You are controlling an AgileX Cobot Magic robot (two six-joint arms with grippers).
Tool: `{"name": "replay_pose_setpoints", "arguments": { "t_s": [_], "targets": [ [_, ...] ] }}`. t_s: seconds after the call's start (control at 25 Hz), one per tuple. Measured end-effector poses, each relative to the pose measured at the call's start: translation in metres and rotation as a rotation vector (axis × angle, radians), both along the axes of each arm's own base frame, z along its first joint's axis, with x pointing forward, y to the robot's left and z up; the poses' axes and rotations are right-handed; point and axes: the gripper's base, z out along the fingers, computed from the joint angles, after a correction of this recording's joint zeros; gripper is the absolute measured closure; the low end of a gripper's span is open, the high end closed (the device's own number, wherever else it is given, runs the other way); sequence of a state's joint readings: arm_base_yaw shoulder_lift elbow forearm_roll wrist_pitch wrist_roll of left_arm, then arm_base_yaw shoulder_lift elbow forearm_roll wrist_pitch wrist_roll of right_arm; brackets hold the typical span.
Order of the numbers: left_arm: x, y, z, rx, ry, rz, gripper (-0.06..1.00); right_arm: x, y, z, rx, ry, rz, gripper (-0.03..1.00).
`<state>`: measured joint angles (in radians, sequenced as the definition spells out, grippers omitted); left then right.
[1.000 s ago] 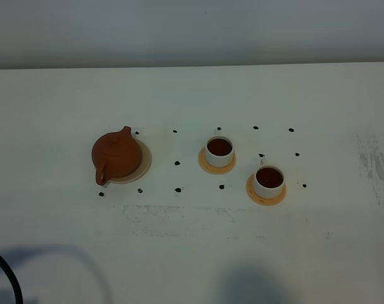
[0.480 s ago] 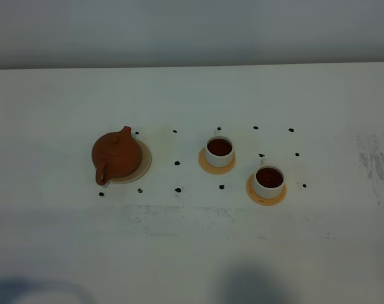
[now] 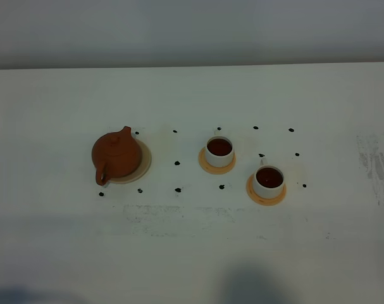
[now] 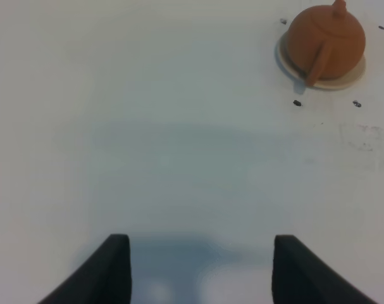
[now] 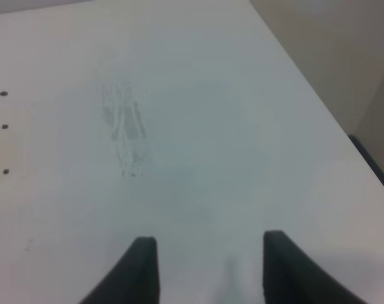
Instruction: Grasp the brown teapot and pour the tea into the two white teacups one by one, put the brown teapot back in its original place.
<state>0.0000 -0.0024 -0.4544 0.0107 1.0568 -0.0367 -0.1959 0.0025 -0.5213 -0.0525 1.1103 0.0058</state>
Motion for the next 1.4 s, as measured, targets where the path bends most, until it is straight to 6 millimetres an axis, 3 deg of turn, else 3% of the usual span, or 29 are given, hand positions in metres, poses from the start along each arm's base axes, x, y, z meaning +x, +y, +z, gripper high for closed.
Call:
{"name": "replay_pose_setpoints", "arguments": {
  "t_s": [0.52, 0.88, 1.4],
  "targets": [
    [0.0, 0.0, 0.0, 0.002, 0.0, -0.002, 0.46, 0.0, 0.0, 0.0, -0.005, 0.001, 0.007, 0.57],
    [0.0, 0.0, -0.0001, 0.002, 0.001, -0.001, 0.47, 0.0007, -0.002, 0.0, -0.005, 0.001, 0.209, 0.57],
    [0.0, 0.0, -0.0001, 0.002, 0.001, -0.002, 0.47, 0.0008, -0.0021, 0.0, -0.005, 0.001, 0.222, 0.57]
  ]
}}
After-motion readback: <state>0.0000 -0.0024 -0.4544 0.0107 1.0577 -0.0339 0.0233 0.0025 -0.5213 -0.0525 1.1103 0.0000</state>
